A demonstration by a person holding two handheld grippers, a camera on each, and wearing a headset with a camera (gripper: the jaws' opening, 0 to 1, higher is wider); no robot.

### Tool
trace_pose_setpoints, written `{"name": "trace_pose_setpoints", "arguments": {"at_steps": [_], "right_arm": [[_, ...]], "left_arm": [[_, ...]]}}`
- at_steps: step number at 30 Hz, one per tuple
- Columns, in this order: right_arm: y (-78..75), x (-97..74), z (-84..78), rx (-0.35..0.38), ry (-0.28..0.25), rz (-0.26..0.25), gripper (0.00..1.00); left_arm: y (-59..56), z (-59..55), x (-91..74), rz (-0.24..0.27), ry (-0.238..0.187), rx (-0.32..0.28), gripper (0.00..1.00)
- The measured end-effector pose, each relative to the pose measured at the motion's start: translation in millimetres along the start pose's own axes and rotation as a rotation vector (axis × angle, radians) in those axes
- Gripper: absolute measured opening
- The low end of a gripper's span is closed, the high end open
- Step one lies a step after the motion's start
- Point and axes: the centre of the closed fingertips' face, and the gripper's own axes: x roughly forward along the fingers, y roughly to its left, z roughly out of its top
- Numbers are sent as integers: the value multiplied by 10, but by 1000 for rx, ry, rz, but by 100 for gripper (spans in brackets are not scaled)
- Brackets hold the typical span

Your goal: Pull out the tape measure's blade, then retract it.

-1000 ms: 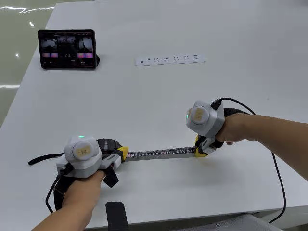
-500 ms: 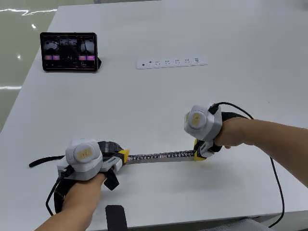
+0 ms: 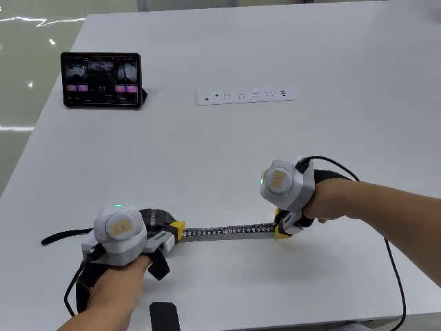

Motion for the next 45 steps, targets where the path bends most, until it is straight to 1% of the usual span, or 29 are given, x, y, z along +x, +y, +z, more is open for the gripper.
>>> {"name": "trace_pose_setpoints", "arguments": {"at_steps": [1, 5, 10, 13, 16, 19, 22, 25, 27, 33, 36, 41, 42, 45], "right_arm": [[0, 0, 2, 2, 0, 0, 10], [2, 6, 18, 5, -2, 2, 10], [14, 14, 45, -11, 13, -3, 10], [12, 13, 50, -2, 14, -3, 10], [18, 17, 60, 8, 12, -8, 10], [18, 21, 73, 3, 17, -6, 10], [18, 26, 92, 8, 30, -5, 10], [28, 28, 103, -13, 49, -6, 10], [29, 27, 101, -20, 50, -5, 10], [21, 27, 118, -18, 15, 4, 10], [27, 30, 132, -8, 15, 9, 10], [43, 41, 150, -17, 13, -2, 10], [44, 47, 159, -30, 3, -9, 10], [43, 51, 174, -18, -20, -12, 10]], "left_arm": [[-1, 0, -2, -1, -3, 3, 63], [-7, -3, -1, -4, 7, -1, 63], [-5, -4, -1, -3, 7, -2, 63], [-5, -6, -1, -4, 14, -2, 63], [-5, -4, -2, -5, 1, 1, 63], [-3, -2, 4, -2, 4, 0, 63], [-6, -5, 0, -6, 5, 0, 63], [-3, -10, 3, -6, 17, -3, 63], [-4, -12, 3, -7, 18, -3, 63], [-9, -11, 5, -7, 18, -3, 63], [-12, -10, 3, -7, 15, -3, 63], [-12, -11, 5, -9, 19, -4, 63], [-13, -11, 7, -10, 20, -4, 63], [-13, -13, 6, -8, 19, -5, 63]]}}
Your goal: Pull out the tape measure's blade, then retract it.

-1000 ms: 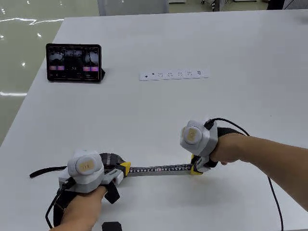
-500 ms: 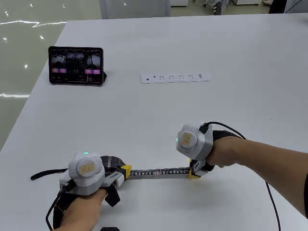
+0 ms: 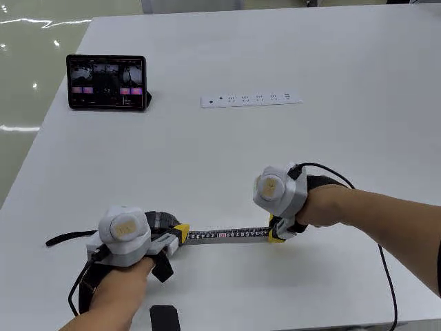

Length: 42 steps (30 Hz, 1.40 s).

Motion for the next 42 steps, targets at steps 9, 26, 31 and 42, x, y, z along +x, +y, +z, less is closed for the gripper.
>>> {"name": "trace_pose_setpoints", "arguments": {"at_steps": [9, 26, 31, 42], "right_arm": [[7, 19, 49, -7, -14, 5, 9], [25, 44, 129, 55, -21, 22, 10], [52, 55, 148, 28, -29, 20, 10], [68, 70, 225, 12, -74, 20, 10]], "left_arm": [[-4, 2, -1, -4, 0, 0, 63], [4, 2, 6, -18, 12, -9, 63], [-1, -1, 1, -25, 11, -1, 63], [0, -3, -3, -23, 9, 1, 63]]}}
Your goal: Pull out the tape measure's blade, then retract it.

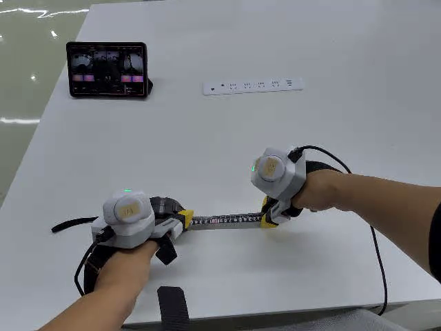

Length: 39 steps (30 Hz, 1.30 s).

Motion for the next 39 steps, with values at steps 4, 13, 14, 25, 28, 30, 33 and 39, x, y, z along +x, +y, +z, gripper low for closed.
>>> {"name": "trace_pose_setpoints", "arguments": {"at_steps": [4, 13, 14, 25, 28, 30, 33, 39], "right_arm": [[-5, 10, 26, -17, -1, -5, 10], [-5, 24, 68, -38, 5, -10, 10], [-5, 24, 72, -39, 6, -11, 10], [1, 42, 124, -40, -2, -10, 10], [1, 46, 143, -30, -4, -8, 10], [2, 53, 154, -37, 0, -7, 10], [7, 62, 171, -59, 14, -4, 10], [2, 68, 185, -64, 14, -4, 10]], "left_arm": [[0, 1, 3, -1, 2, 0, 63], [-3, 0, 2, 0, 4, -1, 63], [-5, 0, 2, 0, 4, -1, 63], [-4, -2, -2, 1, 6, -3, 63], [-4, -3, -3, 0, 6, -3, 63], [-2, -3, -4, 0, 5, -3, 63], [1, -4, -4, 1, 5, -5, 63], [-1, -4, -8, 0, 6, -7, 63]]}}
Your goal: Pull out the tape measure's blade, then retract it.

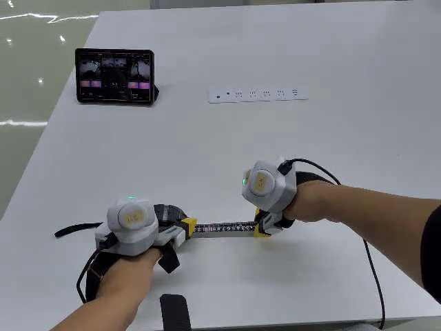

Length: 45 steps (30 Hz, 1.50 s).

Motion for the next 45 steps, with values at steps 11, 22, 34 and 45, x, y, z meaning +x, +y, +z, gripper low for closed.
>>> {"name": "trace_pose_setpoints", "arguments": {"at_steps": [11, 22, 34, 45], "right_arm": [[-2, 17, 49, 11, -10, -8, 10], [5, 35, 95, 22, -22, -6, 10], [16, 53, 154, 29, -28, 5, 10], [32, 95, 245, 112, -65, 28, 10]], "left_arm": [[0, 1, 6, 1, 2, -1, 63], [-3, -6, 9, -3, 6, 2, 63], [-4, -3, 8, -1, 4, 0, 63], [0, -1, 11, 0, 2, 0, 63]]}}
